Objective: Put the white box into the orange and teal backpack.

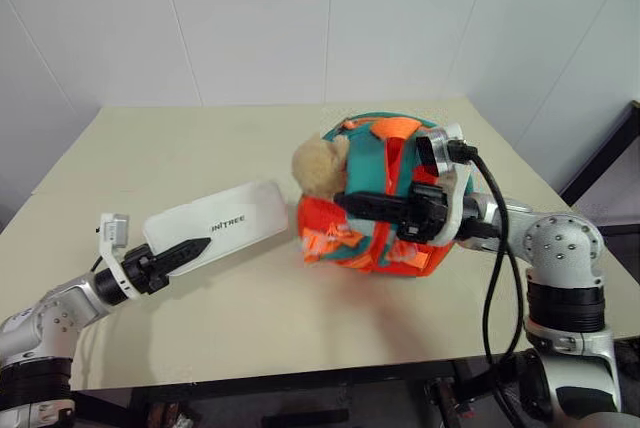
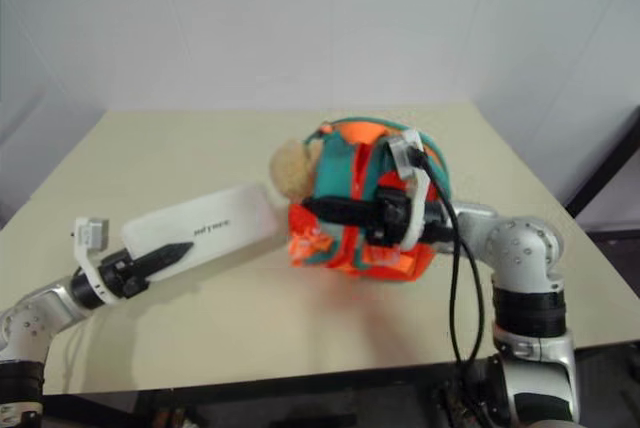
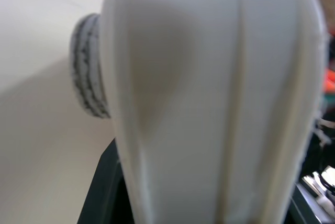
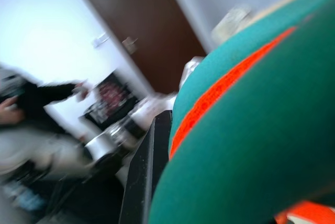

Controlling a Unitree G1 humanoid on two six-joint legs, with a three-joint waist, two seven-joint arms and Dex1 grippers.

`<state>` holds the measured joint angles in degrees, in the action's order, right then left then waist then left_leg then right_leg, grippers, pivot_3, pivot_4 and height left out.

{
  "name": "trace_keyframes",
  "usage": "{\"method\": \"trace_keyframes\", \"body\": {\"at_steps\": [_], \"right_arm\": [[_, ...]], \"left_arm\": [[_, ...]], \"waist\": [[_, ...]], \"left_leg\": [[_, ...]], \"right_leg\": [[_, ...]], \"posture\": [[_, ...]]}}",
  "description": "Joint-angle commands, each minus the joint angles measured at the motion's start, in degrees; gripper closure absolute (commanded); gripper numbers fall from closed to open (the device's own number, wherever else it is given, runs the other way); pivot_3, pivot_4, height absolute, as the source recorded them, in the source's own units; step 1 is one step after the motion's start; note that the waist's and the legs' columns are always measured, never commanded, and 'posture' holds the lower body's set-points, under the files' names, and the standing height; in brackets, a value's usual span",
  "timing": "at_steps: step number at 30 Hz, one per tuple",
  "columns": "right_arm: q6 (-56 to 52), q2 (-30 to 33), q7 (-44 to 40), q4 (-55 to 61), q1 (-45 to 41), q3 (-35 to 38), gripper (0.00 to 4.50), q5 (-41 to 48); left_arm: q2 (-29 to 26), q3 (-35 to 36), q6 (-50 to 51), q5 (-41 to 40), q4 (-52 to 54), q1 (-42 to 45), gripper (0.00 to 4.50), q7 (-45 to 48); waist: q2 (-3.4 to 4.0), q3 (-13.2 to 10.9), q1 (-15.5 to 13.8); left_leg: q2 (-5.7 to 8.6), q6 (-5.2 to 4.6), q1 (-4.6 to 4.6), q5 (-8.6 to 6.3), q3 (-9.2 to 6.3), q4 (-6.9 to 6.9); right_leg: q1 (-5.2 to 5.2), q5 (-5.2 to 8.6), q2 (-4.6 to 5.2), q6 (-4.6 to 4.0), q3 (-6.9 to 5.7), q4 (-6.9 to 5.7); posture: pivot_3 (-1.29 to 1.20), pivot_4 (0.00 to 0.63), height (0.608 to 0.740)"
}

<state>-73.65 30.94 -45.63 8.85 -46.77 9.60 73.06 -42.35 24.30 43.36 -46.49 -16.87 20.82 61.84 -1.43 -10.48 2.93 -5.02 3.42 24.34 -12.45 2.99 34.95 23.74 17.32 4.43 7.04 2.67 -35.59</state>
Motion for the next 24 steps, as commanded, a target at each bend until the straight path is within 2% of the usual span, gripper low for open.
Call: {"method": "trace_keyframes", "body": {"at_steps": [1, 6, 10, 16, 24], "right_arm": [[-4.28, 4.43, -3.98, 1.82, 2.01, 0.71, 4.44, 4.54], [-3.66, 9.53, -9.39, -0.11, 4.66, -1.84, 4.44, 0.41], [-0.85, 10.50, -12.85, -1.92, 5.85, -4.18, 4.44, -3.96], [4.10, 11.54, -17.35, -4.20, 7.90, -7.40, 4.44, -11.33], [7.19, 10.52, -19.85, -6.79, 7.95, -8.43, 4.44, -15.83]], "left_arm": [[-2.69, 3.34, -2.40, 0.65, -1.50, -1.39, 3.13, 1.65], [-2.44, 3.98, -3.24, 0.36, -0.67, -1.89, 3.13, 1.45], [-1.00, 4.15, -2.48, -1.84, 5.26, -3.17, 3.13, 1.23], [1.04, 8.86, 3.21, -11.74, 13.52, 0.87, 3.13, -4.88], [1.25, 10.02, 7.78, -20.85, 20.27, 3.94, 3.13, -8.30]], "waist": [[-0.04, -0.01, 0.02], [-0.13, -0.04, -0.06], [-0.17, -0.05, 0.03], [-0.34, -0.15, -0.31], [-0.40, -0.19, -0.39]], "left_leg": [[0.00, -0.02, 0.00, -0.03, 0.01, 0.01], [0.00, -0.03, 0.00, -0.06, 0.03, 0.07], [0.00, -0.02, 0.00, -0.08, 0.05, 0.08], [0.00, -0.02, 0.00, -0.10, 0.04, 0.10], [0.00, -0.03, -0.01, -0.10, 0.08, 0.15]], "right_leg": [[0.00, 0.03, 0.00, -0.06, 0.00, 0.00], [0.00, 0.04, 0.01, -0.07, 0.01, 0.01], [-0.01, 0.04, 0.02, -0.08, 0.03, 0.04], [0.00, 0.03, 0.01, -0.06, 0.02, 0.02], [-0.02, 0.02, -0.02, -0.01, 0.05, 0.00]], "posture": [[0.00, 0.150, 0.740], [0.00, 0.150, 0.740], [0.00, 0.150, 0.740], [0.00, 0.150, 0.740], [0.00, 0.150, 0.740]]}}
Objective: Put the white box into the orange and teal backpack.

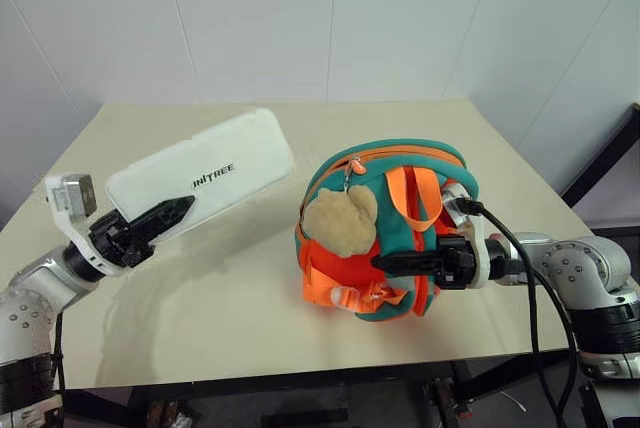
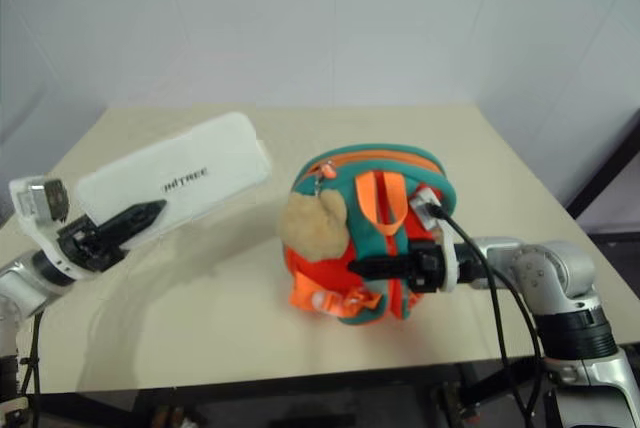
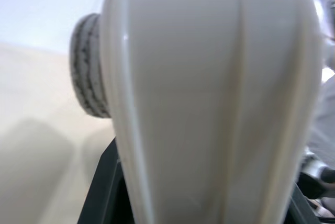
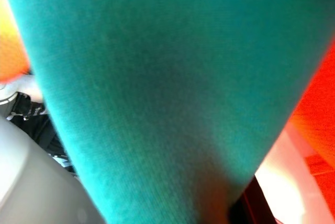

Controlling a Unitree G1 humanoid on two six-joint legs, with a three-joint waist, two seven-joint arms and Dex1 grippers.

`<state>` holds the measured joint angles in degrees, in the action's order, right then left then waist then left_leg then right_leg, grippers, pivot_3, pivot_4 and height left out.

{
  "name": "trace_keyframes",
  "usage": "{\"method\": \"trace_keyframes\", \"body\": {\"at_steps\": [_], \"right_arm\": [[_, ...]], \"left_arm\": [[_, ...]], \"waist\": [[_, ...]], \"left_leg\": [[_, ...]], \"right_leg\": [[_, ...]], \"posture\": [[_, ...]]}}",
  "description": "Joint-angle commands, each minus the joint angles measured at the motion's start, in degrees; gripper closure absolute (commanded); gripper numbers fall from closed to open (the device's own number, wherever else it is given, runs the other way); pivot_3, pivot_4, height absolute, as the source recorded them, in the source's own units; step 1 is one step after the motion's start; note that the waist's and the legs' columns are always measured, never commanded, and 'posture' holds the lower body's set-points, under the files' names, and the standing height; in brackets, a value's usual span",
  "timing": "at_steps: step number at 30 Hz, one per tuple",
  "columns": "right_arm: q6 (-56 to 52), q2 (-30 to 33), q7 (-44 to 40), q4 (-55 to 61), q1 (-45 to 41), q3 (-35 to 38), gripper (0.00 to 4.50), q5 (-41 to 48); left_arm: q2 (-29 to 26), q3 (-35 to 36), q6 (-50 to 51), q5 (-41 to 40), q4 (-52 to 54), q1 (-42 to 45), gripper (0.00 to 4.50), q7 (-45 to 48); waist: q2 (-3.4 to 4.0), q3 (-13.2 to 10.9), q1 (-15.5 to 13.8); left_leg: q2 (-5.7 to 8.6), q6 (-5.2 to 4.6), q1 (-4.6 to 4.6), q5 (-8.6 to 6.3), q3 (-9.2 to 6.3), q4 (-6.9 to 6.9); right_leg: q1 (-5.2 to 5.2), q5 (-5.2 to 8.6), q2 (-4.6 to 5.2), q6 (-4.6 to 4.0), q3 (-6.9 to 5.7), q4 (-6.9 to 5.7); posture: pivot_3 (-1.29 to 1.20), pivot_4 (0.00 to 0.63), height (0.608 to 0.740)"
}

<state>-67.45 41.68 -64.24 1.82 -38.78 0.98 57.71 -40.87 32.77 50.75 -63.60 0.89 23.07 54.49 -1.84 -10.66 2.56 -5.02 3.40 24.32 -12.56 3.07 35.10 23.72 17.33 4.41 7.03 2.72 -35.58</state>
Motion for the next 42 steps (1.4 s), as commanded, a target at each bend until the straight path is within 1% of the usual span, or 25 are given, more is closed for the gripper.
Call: {"method": "trace_keyframes", "body": {"at_steps": [1, 5, 11, 14, 18, 23, 27, 32, 34, 38, 40, 42], "right_arm": [[1.15, -0.39, -1.41, 0.23, -0.04, 0.00, 4.44, -0.80], [1.50, -1.06, -1.64, 0.16, -0.19, -0.32, 4.44, -1.72], [1.65, -2.09, -0.65, 0.94, -0.02, 0.48, 4.44, -2.21], [1.38, -2.18, 0.00, 1.88, 0.71, 1.08, 4.44, -1.77], [1.01, -2.06, 0.69, 3.10, 1.55, 1.69, 4.44, -1.05], [0.50, -1.83, 1.99, 4.35, 2.75, 3.12, 4.44, -0.20], [0.37, -2.14, 2.86, 4.89, 3.24, 3.70, 4.44, 0.33], [0.59, -2.31, 3.62, 5.19, 3.66, 3.76, 4.44, 0.87], [0.75, -2.53, 3.87, 5.04, 3.58, 3.75, 4.44, 0.96], [1.10, -3.20, 4.00, 4.40, 3.03, 3.28, 4.44, 0.65], [0.87, -3.57, 4.14, 4.20, 2.72, 3.36, 4.44, 0.78], [0.88, -4.11, 4.37, 3.88, 2.41, 3.41, 4.44, 0.75]], "left_arm": [[-0.16, 0.56, 0.58, -3.79, 2.52, 2.10, 3.13, -0.62], [0.01, -4.13, 0.25, -1.99, 2.28, 3.45, 3.13, 1.71], [1.28, -9.78, -3.88, 3.01, -0.73, 6.72, 3.13, 4.06], [2.11, -13.26, -8.51, 8.21, -3.05, 8.31, 3.13, 6.05], [2.74, -15.61, -13.06, 12.34, -5.75, 9.92, 3.13, 8.16], [-0.77, -19.47, -21.90, 20.70, -9.05, 11.24, 3.13, 15.56], [-3.66, -20.44, -24.12, 23.52, -12.72, 13.06, 3.13, 19.07], [-4.69, -22.08, -28.08, 27.41, -16.58, 15.30, 3.13, 22.76], [-4.46, -24.55, -31.67, 30.77, -17.78, 16.96, 3.13, 24.54], [-0.90, -30.81, -28.73, 34.91, -17.04, 22.84, 3.13, 21.57], [-0.31, -32.75, -27.68, 36.56, -16.48, 24.57, 3.13, 20.83], [1.25, -33.93, -25.13, 36.40, -15.27, 26.97, 3.13, 19.68]], "waist": [[0.00, 0.00, -0.06], [0.00, 0.00, -0.34], [0.00, 0.00, -0.79], [0.00, 0.00, -1.00], [0.00, 0.00, -1.03], [0.00, 0.00, -1.04], [-0.01, 0.00, -1.00], [0.00, 0.00, -1.02], [0.00, 0.00, -1.04], [-0.01, 0.00, -1.66], [-0.01, 0.00, -1.85], [-0.01, 0.00, -1.80]], "left_leg": [[0.00, 0.00, 0.00, 0.00, 0.00, 0.01], [0.01, 0.00, 0.00, 0.00, 0.01, 0.06], [0.00, 0.01, 0.00, 0.00, 0.01, 0.05], [0.00, 0.01, 0.00, 0.00, 0.01, 0.06], [0.00, 0.02, 0.00, 0.00, 0.01, 0.06], [0.00, 0.02, 0.00, 0.00, 0.01, 0.07], [0.00, 0.02, -0.01, 0.00, 0.02, 0.07], [0.00, 0.01, 0.00, 0.00, 0.02, 0.07], [0.00, 0.01, 0.00, 0.00, 0.02, 0.07], [0.00, 0.01, 0.00, 0.00, 0.01, 0.11], [0.01, 0.01, 0.00, 0.00, 0.03, 0.14], [0.00, 0.00, 0.00, -0.01, 0.03, 0.14]], "right_leg": [[0.00, 0.00, 0.00, 0.00, 0.01, 0.00], [-0.01, -0.02, 0.00, 0.03, 0.01, 0.00], [0.00, -0.02, -0.03, 0.03, 0.01, 0.01], [-0.01, -0.02, -0.03, 0.03, 0.01, 0.02], [-0.03, -0.02, -0.03, 0.03, 0.01, 0.03], [-0.03, -0.02, -0.03, 0.04, 0.01, 0.03], [-0.03, -0.02, -0.03, 0.03, 0.01, 0.03], [-0.03, -0.01, -0.03, 0.03, 0.01, 0.02], [-0.03, -0.02, -0.03, 0.03, 0.01, 0.02], [-0.05, -0.02, -0.03, 0.04, 0.00, 0.00], [-0.06, -0.04, -0.04, 0.07, 0.03, 0.01], [-0.05, -0.04, -0.06, 0.08, 0.05, 0.00]], "posture": [[0.00, 0.150, 0.740], [0.00, 0.150, 0.740], [0.00, 0.150, 0.740], [0.00, 0.150, 0.740], [0.00, 0.150, 0.740], [0.00, 0.150, 0.740], [0.00, 0.150, 0.740], [0.00, 0.150, 0.740], [0.00, 0.150, 0.740], [0.00, 0.150, 0.740], [0.00, 0.150, 0.740], [0.00, 0.150, 0.740]]}}
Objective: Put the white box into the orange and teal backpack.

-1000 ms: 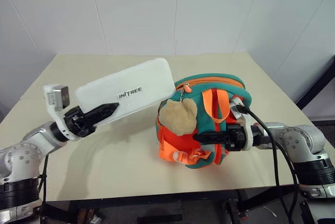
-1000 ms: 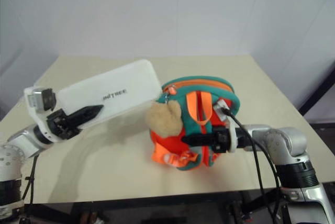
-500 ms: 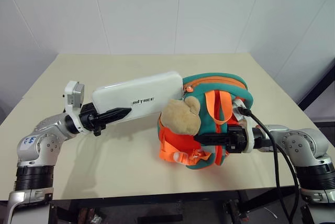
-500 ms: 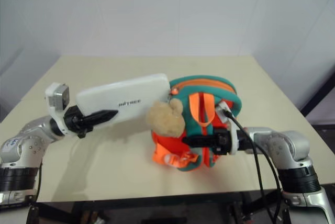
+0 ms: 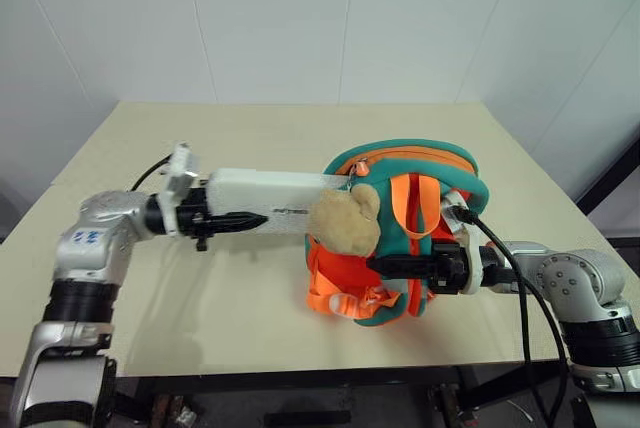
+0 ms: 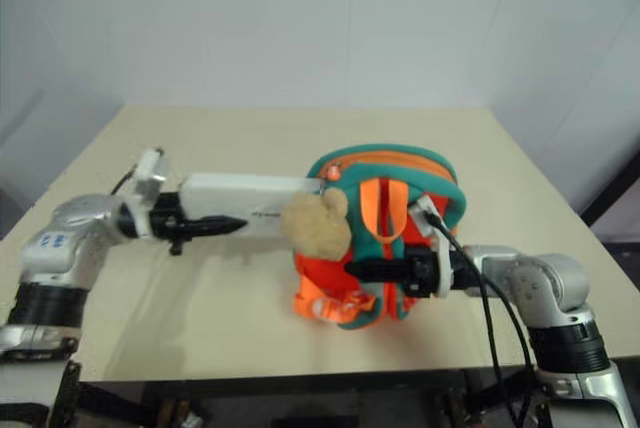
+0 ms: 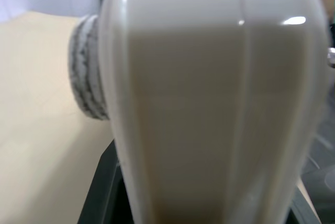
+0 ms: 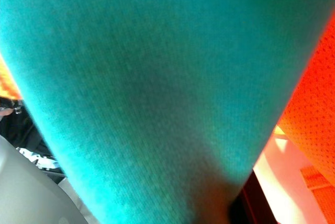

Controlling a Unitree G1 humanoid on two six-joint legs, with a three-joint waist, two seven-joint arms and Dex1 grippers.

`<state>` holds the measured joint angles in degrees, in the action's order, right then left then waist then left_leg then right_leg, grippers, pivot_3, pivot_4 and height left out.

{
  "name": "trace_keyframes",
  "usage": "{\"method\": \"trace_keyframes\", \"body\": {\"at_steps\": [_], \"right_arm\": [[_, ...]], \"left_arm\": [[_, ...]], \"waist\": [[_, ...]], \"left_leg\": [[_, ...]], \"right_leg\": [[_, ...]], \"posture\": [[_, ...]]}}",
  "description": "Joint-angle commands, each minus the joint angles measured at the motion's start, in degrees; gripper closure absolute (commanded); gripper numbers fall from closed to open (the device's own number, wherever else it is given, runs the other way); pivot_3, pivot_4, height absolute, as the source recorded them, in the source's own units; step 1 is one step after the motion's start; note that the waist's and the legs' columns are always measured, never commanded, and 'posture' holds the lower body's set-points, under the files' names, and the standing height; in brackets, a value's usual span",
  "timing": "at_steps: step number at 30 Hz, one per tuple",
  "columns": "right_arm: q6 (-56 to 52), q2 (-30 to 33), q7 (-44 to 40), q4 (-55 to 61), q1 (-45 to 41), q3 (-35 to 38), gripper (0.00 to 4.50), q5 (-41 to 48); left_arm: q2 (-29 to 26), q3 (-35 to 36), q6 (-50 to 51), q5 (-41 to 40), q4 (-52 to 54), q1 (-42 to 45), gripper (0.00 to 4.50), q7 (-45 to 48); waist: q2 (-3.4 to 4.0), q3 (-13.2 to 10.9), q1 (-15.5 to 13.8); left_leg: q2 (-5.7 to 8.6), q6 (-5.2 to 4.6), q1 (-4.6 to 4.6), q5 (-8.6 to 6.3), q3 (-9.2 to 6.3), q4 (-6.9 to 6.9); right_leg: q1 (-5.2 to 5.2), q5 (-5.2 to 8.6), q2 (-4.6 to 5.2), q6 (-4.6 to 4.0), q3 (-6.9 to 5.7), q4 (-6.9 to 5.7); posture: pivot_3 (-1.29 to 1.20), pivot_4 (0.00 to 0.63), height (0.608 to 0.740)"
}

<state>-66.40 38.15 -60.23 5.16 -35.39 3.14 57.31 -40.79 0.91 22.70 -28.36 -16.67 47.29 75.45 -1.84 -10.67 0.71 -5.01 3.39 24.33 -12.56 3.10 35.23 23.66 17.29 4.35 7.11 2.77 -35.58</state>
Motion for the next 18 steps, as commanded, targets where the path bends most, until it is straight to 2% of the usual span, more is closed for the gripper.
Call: {"method": "trace_keyframes", "body": {"at_steps": [1, 9, 14, 18], "right_arm": [[-0.11, -0.81, 0.47, 0.45, -1.07, 1.16, 4.44, 1.07], [0.12, -2.40, 1.29, 1.14, -0.31, 1.09, 4.44, 1.21], [0.42, -3.00, 1.62, 1.17, 0.04, 1.24, 4.44, 0.95], [0.71, -3.64, 2.11, 1.39, 0.18, 1.32, 4.44, 0.91]], "left_arm": [[1.90, -2.45, 4.01, 1.18, 2.72, 3.84, 3.13, -1.98], [5.58, -6.84, 8.81, 4.48, 5.27, 10.05, 3.13, -5.56], [9.09, -10.95, 6.25, 10.38, 4.18, 13.46, 3.13, -9.58], [12.95, -12.45, 4.41, 11.04, 2.74, 15.51, 3.13, -7.98]], "waist": [[0.00, 0.00, 0.07], [0.00, -0.01, 0.53], [0.00, -0.01, 0.67], [0.00, -0.02, 0.71]], "left_leg": [[0.00, 0.00, 0.00, 0.00, 0.00, 0.00], [0.00, 0.00, 0.00, 0.00, -0.02, 0.00], [0.00, 0.00, 0.00, 0.00, -0.01, 0.02], [0.00, 0.00, 0.00, 0.00, -0.01, 0.02]], "right_leg": [[0.01, 0.00, -0.01, 0.00, 0.01, -0.02], [0.05, 0.08, -0.10, 0.18, 0.12, -0.16], [0.05, 0.06, -0.15, 0.22, 0.25, -0.16], [0.05, 0.05, -0.18, 0.24, 0.29, -0.16]], "posture": [[0.00, 0.150, 0.740], [0.00, 0.150, 0.740], [0.00, 0.150, 0.740], [0.00, 0.150, 0.740]]}}
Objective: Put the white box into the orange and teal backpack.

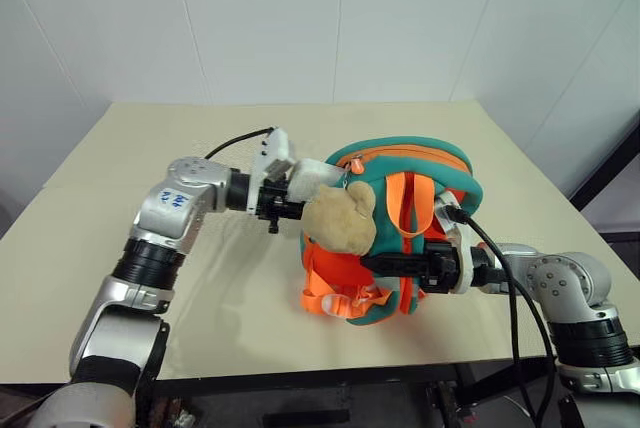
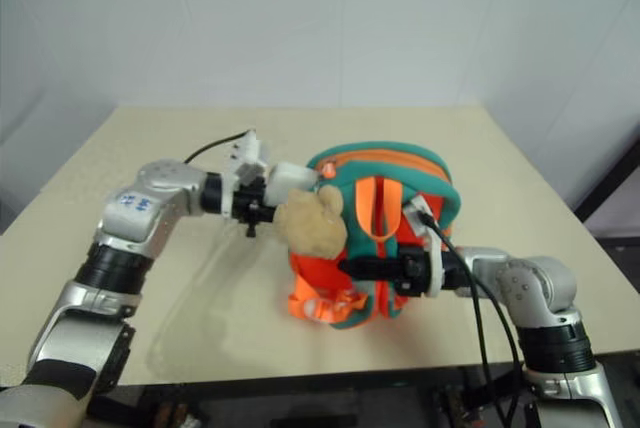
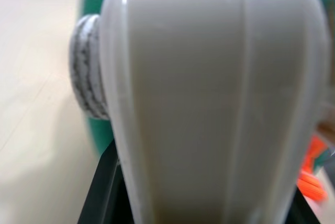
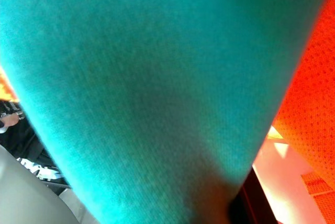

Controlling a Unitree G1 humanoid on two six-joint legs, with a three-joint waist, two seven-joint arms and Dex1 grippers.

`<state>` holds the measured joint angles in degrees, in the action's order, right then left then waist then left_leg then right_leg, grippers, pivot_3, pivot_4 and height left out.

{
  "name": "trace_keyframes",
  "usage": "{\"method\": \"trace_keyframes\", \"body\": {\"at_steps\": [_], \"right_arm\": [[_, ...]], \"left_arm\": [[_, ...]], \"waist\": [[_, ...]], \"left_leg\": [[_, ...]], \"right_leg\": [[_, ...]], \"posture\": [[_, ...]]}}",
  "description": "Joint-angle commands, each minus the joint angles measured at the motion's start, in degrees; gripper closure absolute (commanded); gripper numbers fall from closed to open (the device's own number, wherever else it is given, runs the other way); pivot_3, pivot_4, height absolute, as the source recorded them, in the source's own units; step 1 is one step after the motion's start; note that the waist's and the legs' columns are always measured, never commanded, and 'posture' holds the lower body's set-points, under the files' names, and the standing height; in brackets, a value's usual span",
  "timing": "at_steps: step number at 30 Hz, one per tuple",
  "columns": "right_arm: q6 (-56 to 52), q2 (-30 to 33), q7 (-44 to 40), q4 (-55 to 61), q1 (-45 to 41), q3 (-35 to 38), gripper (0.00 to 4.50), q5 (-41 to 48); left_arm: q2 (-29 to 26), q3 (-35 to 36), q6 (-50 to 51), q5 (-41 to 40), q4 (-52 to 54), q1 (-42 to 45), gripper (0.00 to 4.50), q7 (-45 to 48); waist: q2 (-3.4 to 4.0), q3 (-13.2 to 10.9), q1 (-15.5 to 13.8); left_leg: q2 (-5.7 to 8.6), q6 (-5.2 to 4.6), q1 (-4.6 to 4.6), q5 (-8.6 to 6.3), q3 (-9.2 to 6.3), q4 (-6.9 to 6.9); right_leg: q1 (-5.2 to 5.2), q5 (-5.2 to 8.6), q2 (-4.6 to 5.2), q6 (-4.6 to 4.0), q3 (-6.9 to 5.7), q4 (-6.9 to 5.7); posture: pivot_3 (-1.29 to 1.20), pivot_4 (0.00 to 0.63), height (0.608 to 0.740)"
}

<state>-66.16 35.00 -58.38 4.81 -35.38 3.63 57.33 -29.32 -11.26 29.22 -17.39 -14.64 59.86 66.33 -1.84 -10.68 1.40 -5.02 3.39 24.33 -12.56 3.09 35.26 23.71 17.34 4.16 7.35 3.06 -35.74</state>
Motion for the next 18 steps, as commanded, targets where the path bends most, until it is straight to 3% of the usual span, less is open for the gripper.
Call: {"method": "trace_keyframes", "body": {"at_steps": [1, 15, 18], "right_arm": [[0.52, -0.60, 0.35, 1.81, 0.24, 0.85, 4.44, 0.88], [1.20, -2.65, 3.03, 4.35, 2.49, 1.97, 4.44, 1.74], [1.27, -2.90, 3.46, 4.74, 2.81, 2.04, 4.44, 2.00]], "left_arm": [[1.92, -0.80, -2.61, 0.64, 0.47, 3.20, 3.13, 1.48], [7.34, -3.27, -9.32, 6.79, -6.53, 4.61, 3.13, 1.57], [7.20, -1.79, -9.43, 5.39, -5.74, 4.25, 2.14, 2.60]], "waist": [[0.01, 0.00, 0.02], [0.01, -0.01, -0.04], [0.01, -0.01, 0.02]], "left_leg": [[0.00, 0.00, 0.00, 0.00, 0.00, 0.00], [0.00, 0.00, 0.00, 0.00, 0.01, 0.02], [0.00, 0.00, 0.00, 0.00, 0.00, 0.03]], "right_leg": [[0.00, 0.00, 0.00, 0.00, 0.02, 0.00], [0.00, 0.00, -0.02, 0.04, 0.05, -0.01], [0.00, 0.00, -0.02, 0.05, 0.05, -0.03]], "posture": [[0.00, 0.150, 0.740], [0.00, 0.150, 0.740], [0.00, 0.150, 0.740]]}}
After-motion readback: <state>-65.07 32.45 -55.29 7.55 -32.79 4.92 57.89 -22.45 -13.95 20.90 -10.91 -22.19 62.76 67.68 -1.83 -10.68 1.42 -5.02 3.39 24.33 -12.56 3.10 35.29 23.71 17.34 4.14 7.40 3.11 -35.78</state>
